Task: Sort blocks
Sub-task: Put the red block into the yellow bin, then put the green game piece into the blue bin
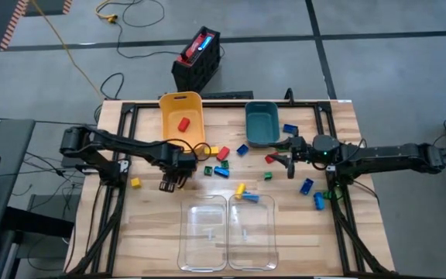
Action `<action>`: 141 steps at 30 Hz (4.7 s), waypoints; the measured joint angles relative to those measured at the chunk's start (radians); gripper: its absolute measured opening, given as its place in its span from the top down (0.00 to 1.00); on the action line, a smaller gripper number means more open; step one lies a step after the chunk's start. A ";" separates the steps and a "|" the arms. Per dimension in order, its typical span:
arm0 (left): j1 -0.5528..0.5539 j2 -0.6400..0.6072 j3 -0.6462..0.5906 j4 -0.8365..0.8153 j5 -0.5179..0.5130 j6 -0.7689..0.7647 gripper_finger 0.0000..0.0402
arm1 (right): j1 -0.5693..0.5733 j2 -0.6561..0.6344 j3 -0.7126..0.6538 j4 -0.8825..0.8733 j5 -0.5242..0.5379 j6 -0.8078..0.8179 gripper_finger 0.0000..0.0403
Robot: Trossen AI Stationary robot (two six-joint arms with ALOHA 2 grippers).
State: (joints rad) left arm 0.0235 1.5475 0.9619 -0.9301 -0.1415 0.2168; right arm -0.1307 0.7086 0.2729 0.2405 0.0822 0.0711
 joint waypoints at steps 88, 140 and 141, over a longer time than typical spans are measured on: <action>0.829 0.271 0.439 -0.054 0.077 0.138 0.50 | 0.000 0.000 0.000 0.001 -0.001 -0.002 0.48; -0.362 -0.567 -0.212 0.354 -0.617 -0.451 0.54 | 0.181 0.563 0.436 -0.728 0.214 0.099 0.35; -0.376 -0.572 -0.212 0.348 -0.625 -0.460 0.54 | 0.187 0.559 0.423 -0.693 0.209 0.083 0.35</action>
State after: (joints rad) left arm -0.3523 0.9751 0.7502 -0.5823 -0.7661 -0.2427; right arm 0.0564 1.2674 0.6960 -0.4529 0.2909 0.1539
